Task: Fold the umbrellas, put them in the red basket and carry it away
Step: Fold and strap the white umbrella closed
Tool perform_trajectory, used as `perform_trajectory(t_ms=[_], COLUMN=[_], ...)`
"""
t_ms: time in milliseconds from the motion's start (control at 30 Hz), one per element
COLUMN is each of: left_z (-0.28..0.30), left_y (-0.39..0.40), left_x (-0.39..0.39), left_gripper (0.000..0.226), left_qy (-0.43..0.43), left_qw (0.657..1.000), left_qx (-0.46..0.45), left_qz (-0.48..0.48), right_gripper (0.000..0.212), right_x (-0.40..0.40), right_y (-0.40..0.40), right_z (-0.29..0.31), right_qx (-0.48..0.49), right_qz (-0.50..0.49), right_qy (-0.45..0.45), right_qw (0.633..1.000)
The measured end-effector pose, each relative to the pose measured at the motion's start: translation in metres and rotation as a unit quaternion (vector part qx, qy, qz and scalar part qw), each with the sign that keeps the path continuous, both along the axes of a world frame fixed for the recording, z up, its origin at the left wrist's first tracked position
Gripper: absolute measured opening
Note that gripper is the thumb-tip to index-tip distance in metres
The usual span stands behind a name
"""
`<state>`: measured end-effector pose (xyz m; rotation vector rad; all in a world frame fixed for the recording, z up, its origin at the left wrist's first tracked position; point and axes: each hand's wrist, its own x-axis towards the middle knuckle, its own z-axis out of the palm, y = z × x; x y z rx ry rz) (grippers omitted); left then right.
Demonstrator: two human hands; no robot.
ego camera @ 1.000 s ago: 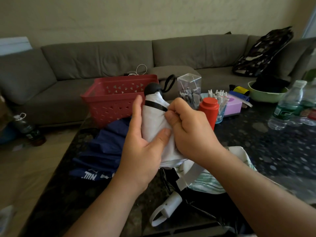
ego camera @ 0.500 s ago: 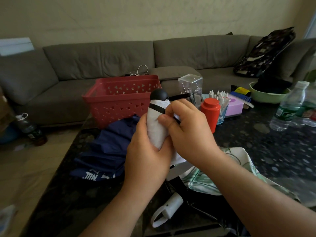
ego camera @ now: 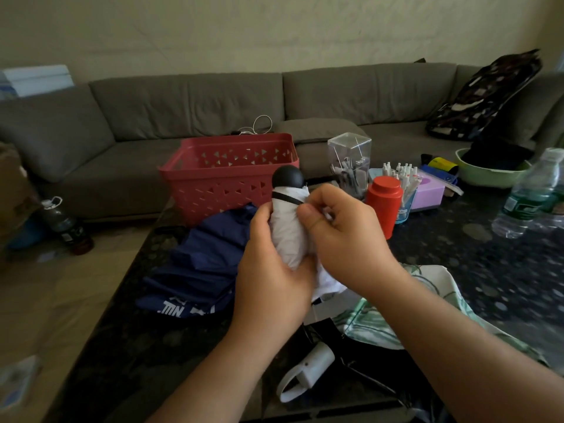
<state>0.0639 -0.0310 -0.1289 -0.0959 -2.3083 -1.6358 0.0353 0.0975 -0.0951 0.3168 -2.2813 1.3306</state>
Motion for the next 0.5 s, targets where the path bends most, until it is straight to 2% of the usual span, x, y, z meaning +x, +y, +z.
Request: perform_trajectory(t_ms=[67, 133, 200, 267, 367, 500], left_z=[0.0, 0.0, -0.002, -0.005, -0.003, 0.002], left_y=[-0.003, -0.002, 0.0, -0.001, -0.002, 0.004], left_x=[-0.002, -0.001, 0.001, 0.0, -0.002, -0.001], left_gripper=[0.082, 0.083, 0.088, 0.091, 0.095, 0.089], left_qy=[0.039, 0.063, 0.083, 0.102, 0.094, 0.051], left_qw=[0.993, 0.978, 0.961, 0.945, 0.941, 0.962], left_qx=[-0.101, -0.184, -0.248, -0.293, -0.306, -0.251], left_qz=[0.047, 0.07, 0.085, 0.099, 0.107, 0.097], right_gripper=[0.018, 0.021, 0.023, 0.021, 0.018, 0.02], right_x=[0.0, 0.001, 0.001, -0.001, -0.005, -0.005], right_y=[0.001, 0.0, -0.003, -0.003, -0.002, -0.01], right_z=[0.004, 0.006, 0.007, 0.006, 0.001, -0.003], right_qx=[-0.001, 0.018, 0.03, 0.003, -0.106, -0.223], right_qz=[0.021, 0.008, -0.013, -0.013, 0.009, -0.002], right_qy=[-0.032, -0.028, -0.034, -0.058, -0.083, -0.072], right_qw=[0.999, 0.999, 0.999, 0.998, 0.991, 0.972])
